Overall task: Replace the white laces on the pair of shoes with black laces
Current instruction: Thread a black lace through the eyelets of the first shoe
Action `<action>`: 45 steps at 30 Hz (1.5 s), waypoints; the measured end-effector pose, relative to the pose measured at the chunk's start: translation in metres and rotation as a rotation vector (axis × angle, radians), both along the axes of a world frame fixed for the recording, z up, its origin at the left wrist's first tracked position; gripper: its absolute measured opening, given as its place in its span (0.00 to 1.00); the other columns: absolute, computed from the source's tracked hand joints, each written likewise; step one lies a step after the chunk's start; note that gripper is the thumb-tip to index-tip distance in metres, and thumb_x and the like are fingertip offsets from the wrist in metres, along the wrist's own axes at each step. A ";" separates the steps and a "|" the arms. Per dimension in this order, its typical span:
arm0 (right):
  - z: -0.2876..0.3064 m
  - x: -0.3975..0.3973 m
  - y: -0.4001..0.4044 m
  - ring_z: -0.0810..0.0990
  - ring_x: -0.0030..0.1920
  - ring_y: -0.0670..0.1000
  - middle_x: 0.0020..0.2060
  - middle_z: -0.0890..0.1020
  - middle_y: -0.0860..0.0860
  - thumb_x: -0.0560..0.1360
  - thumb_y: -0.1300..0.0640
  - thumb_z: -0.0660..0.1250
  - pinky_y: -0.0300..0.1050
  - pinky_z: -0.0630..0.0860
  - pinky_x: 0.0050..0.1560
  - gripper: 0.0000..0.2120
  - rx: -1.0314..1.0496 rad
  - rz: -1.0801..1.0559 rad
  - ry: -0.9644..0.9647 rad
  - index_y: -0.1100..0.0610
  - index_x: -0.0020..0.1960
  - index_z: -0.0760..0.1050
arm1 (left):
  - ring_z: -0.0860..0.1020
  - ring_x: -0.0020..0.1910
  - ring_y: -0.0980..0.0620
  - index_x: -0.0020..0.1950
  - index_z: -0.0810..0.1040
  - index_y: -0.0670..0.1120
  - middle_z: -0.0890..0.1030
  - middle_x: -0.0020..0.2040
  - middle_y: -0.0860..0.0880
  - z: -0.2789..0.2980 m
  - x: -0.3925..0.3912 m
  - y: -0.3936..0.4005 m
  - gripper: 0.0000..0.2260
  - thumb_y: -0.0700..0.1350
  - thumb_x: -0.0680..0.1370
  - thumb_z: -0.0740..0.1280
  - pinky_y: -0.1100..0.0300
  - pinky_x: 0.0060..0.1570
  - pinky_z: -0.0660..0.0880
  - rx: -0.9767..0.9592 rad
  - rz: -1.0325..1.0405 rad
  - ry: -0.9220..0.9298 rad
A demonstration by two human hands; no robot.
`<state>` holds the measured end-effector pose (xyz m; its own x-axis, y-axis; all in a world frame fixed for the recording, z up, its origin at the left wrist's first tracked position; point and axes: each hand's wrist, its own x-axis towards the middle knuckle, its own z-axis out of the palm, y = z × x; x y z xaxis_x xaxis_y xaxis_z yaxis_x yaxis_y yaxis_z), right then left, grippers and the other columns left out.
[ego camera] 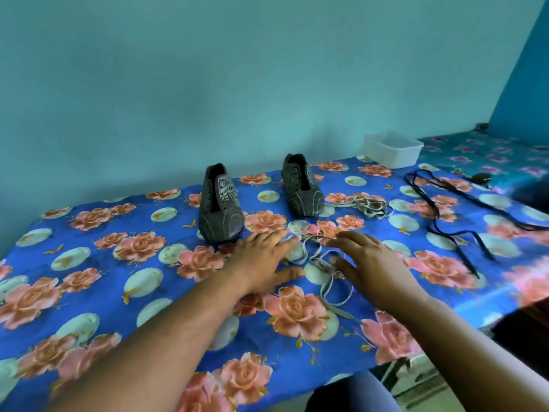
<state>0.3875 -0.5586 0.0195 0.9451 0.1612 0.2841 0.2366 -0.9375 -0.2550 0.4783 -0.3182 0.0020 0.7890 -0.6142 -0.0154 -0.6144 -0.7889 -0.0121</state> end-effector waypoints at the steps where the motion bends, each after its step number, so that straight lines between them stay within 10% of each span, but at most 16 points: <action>1: 0.001 -0.003 -0.001 0.70 0.72 0.56 0.74 0.70 0.48 0.79 0.35 0.61 0.55 0.72 0.65 0.29 -0.022 -0.048 0.081 0.45 0.77 0.65 | 0.51 0.82 0.48 0.83 0.49 0.57 0.50 0.84 0.50 0.001 -0.005 -0.012 0.45 0.78 0.71 0.43 0.45 0.79 0.49 0.003 0.023 0.087; 6: -0.003 -0.006 -0.012 0.68 0.71 0.55 0.71 0.68 0.49 0.64 0.18 0.53 0.55 0.69 0.66 0.54 -0.288 -0.123 0.348 0.46 0.82 0.51 | 0.53 0.82 0.49 0.84 0.48 0.54 0.54 0.83 0.49 -0.001 -0.019 -0.042 0.50 0.74 0.71 0.65 0.49 0.79 0.51 -0.109 -0.026 0.217; 13: -0.003 0.018 -0.025 0.77 0.50 0.49 0.50 0.77 0.44 0.73 0.37 0.72 0.44 0.71 0.45 0.22 -0.031 -0.041 0.337 0.44 0.64 0.76 | 0.77 0.59 0.52 0.65 0.81 0.53 0.81 0.59 0.53 0.000 -0.019 -0.064 0.23 0.60 0.73 0.73 0.54 0.61 0.72 -0.373 -0.154 0.201; 22: 0.006 0.076 -0.072 0.78 0.34 0.49 0.33 0.80 0.46 0.75 0.51 0.75 0.43 0.74 0.34 0.05 0.353 -0.166 0.091 0.51 0.45 0.81 | 0.81 0.33 0.60 0.51 0.86 0.46 0.86 0.41 0.50 0.025 0.032 -0.130 0.08 0.35 0.76 0.73 0.63 0.34 0.76 -0.912 0.134 0.374; 27: 0.034 0.117 -0.098 0.84 0.34 0.53 0.34 0.84 0.51 0.76 0.56 0.73 0.49 0.81 0.39 0.02 0.602 -0.263 -0.096 0.53 0.46 0.81 | 0.82 0.45 0.53 0.56 0.85 0.45 0.85 0.49 0.49 0.053 0.079 -0.180 0.08 0.38 0.78 0.71 0.57 0.49 0.79 -1.027 0.174 0.194; 31: 0.038 0.132 -0.114 0.84 0.47 0.54 0.56 0.83 0.50 0.78 0.57 0.70 0.43 0.78 0.42 0.16 0.588 -0.289 -0.010 0.51 0.65 0.79 | 0.78 0.64 0.45 0.69 0.78 0.45 0.79 0.66 0.43 0.057 0.095 -0.201 0.18 0.38 0.79 0.69 0.58 0.61 0.73 -0.726 0.153 0.154; 45: -0.009 0.007 -0.167 0.76 0.61 0.61 0.57 0.78 0.55 0.77 0.40 0.69 0.54 0.74 0.54 0.21 -0.072 -0.765 0.094 0.53 0.62 0.76 | 0.64 0.77 0.48 0.74 0.73 0.53 0.60 0.81 0.50 0.006 0.012 -0.190 0.24 0.49 0.79 0.72 0.53 0.74 0.64 -0.578 0.015 0.243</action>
<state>0.3947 -0.7258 0.0110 0.8205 -0.5314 0.2106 -0.5034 -0.8463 -0.1739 0.4907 -0.5080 0.0082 0.8135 -0.5656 0.1354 -0.5343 -0.6350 0.5580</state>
